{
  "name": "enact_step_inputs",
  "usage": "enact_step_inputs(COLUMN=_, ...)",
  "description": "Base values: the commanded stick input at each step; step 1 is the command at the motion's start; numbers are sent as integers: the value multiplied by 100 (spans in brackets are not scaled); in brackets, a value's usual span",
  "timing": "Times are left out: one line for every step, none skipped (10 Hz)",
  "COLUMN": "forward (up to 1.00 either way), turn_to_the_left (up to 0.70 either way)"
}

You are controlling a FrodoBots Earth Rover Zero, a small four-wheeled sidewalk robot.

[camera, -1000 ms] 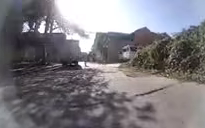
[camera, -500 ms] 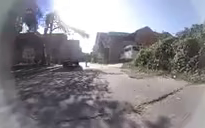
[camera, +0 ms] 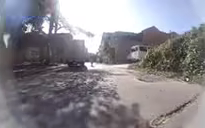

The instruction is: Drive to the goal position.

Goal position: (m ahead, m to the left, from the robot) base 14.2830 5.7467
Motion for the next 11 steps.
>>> enact_step_inputs(forward=70, turn_to_the_left=0)
enact_step_inputs(forward=70, turn_to_the_left=0)
enact_step_inputs(forward=70, turn_to_the_left=0)
enact_step_inputs(forward=70, turn_to_the_left=0)
enact_step_inputs(forward=70, turn_to_the_left=0)
enact_step_inputs(forward=70, turn_to_the_left=0)
enact_step_inputs(forward=70, turn_to_the_left=0)
enact_step_inputs(forward=70, turn_to_the_left=0)
enact_step_inputs(forward=70, turn_to_the_left=0)
enact_step_inputs(forward=70, turn_to_the_left=0)
enact_step_inputs(forward=70, turn_to_the_left=0)
